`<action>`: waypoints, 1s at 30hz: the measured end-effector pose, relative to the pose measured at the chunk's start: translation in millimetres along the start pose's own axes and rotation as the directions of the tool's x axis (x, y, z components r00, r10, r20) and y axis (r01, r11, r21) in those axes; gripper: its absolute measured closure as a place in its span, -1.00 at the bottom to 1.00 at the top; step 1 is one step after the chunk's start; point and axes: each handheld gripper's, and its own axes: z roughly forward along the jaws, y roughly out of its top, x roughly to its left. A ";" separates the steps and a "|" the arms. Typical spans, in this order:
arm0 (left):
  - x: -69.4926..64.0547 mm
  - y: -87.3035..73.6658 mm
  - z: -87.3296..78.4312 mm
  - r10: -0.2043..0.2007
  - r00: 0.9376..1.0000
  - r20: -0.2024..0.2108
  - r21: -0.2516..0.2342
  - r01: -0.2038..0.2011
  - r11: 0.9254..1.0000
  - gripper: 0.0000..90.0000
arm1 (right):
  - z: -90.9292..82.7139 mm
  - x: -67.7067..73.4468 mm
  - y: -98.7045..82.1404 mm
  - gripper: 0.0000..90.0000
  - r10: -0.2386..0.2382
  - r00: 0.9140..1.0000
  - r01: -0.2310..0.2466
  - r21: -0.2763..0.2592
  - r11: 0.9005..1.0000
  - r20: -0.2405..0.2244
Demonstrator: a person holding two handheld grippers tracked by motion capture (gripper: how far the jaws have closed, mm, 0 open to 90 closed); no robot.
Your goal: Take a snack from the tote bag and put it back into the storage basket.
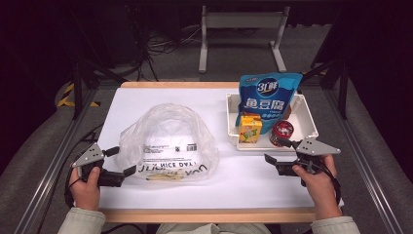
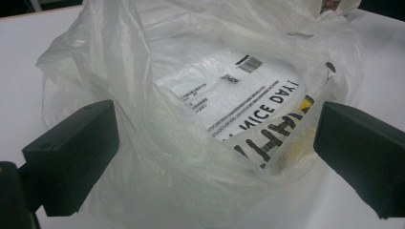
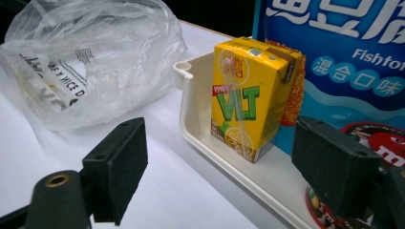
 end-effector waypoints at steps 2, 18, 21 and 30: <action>-0.5 0.1 0.2 0.011 1.000 0.007 -0.005 -0.011 1.000 -0.96 | 2.5 1.1 -3.9 -0.55 -0.001 1.000 0.001 0.001 1.000 -0.007; -1.4 0.3 -1.6 0.036 0.999 0.034 -0.025 -0.035 0.999 -0.96 | 22.0 1.5 -28.3 -0.55 -0.004 1.000 0.004 0.018 1.000 -0.011; -2.5 0.0 -1.7 0.028 0.999 0.039 -0.033 -0.026 0.999 -0.96 | 25.8 -0.8 -30.4 -0.55 -0.003 1.000 0.004 0.036 0.999 -0.011; -3.5 -0.4 -2.7 0.030 0.997 0.068 -0.058 -0.026 0.998 -0.96 | 29.9 -1.3 -36.1 -0.55 -0.007 1.000 0.007 0.060 0.998 -0.004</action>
